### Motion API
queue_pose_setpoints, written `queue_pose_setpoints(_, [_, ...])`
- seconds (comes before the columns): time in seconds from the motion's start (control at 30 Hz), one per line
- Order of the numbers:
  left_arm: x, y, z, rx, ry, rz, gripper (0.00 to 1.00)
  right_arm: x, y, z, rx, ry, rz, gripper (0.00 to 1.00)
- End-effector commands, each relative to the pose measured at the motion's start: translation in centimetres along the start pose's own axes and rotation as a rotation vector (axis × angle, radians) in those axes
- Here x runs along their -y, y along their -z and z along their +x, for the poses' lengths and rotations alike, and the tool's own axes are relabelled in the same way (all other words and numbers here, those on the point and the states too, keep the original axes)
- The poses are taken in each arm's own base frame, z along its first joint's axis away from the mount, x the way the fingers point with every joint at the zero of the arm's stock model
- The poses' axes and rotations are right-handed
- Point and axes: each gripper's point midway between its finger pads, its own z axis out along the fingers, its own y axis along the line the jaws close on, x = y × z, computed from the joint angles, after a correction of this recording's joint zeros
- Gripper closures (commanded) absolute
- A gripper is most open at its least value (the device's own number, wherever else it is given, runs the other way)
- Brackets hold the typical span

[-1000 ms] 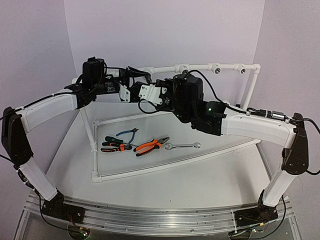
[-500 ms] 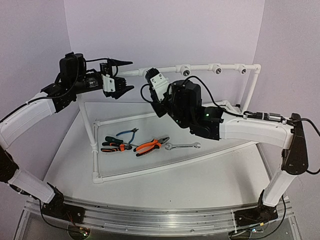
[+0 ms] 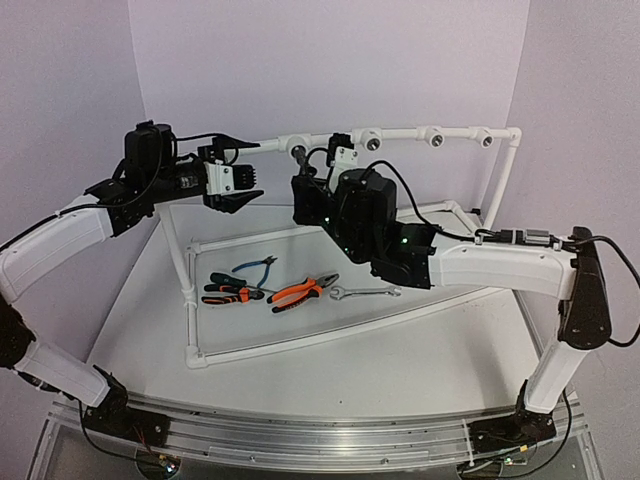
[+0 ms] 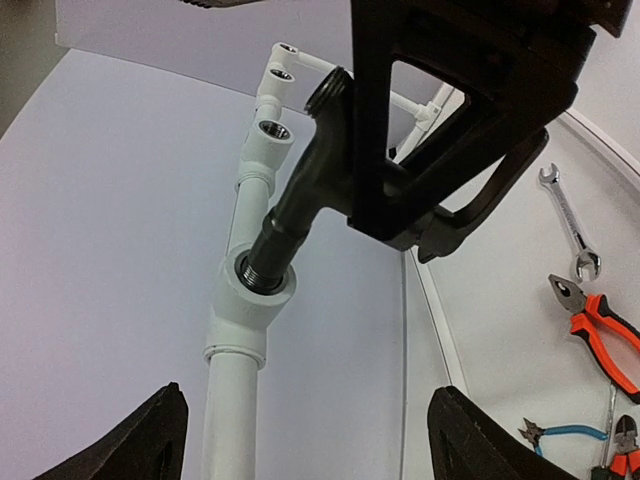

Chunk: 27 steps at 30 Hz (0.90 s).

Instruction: Install the water faucets

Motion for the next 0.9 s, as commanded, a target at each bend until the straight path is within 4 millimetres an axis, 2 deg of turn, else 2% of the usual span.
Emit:
queue_pose_setpoints(0.0, [-1.4, 1.5, -0.9, 0.000, 0.010, -0.056, 0.16, 1.1, -0.2, -2.1, 0.101, -0.668, -0.003, 1.00])
queue_pose_setpoints(0.13, [-1.5, 1.9, -1.1, -0.001, 0.011, -0.063, 0.16, 0.5, 0.1, -2.0, 0.104, -0.882, -0.073, 1.00])
queue_pose_setpoints(0.33, [-1.6, 2.2, -1.3, 0.000, 0.009, -0.067, 0.16, -0.6, 0.7, -4.0, 0.128, -0.961, -0.153, 0.92])
queue_pose_setpoints(0.37, [-1.5, 2.2, -1.3, 0.000, 0.010, -0.067, 0.16, -0.6, 0.8, -4.3, 0.135, -0.958, -0.155, 0.90])
queue_pose_setpoints(0.57, [-1.5, 2.2, -1.2, -0.001, 0.001, -0.067, 0.16, 0.3, 1.4, -4.4, 0.156, -0.923, -0.131, 0.55])
queue_pose_setpoints(0.63, [-1.5, 2.1, -1.2, -0.001, -0.002, -0.066, 0.15, 0.1, 1.6, -4.6, 0.152, -0.911, -0.141, 0.47])
queue_pose_setpoints(0.87, [-1.3, 2.0, -1.1, -0.002, -0.009, -0.061, 0.16, -1.6, 2.1, -6.1, 0.133, -0.855, -0.219, 0.36])
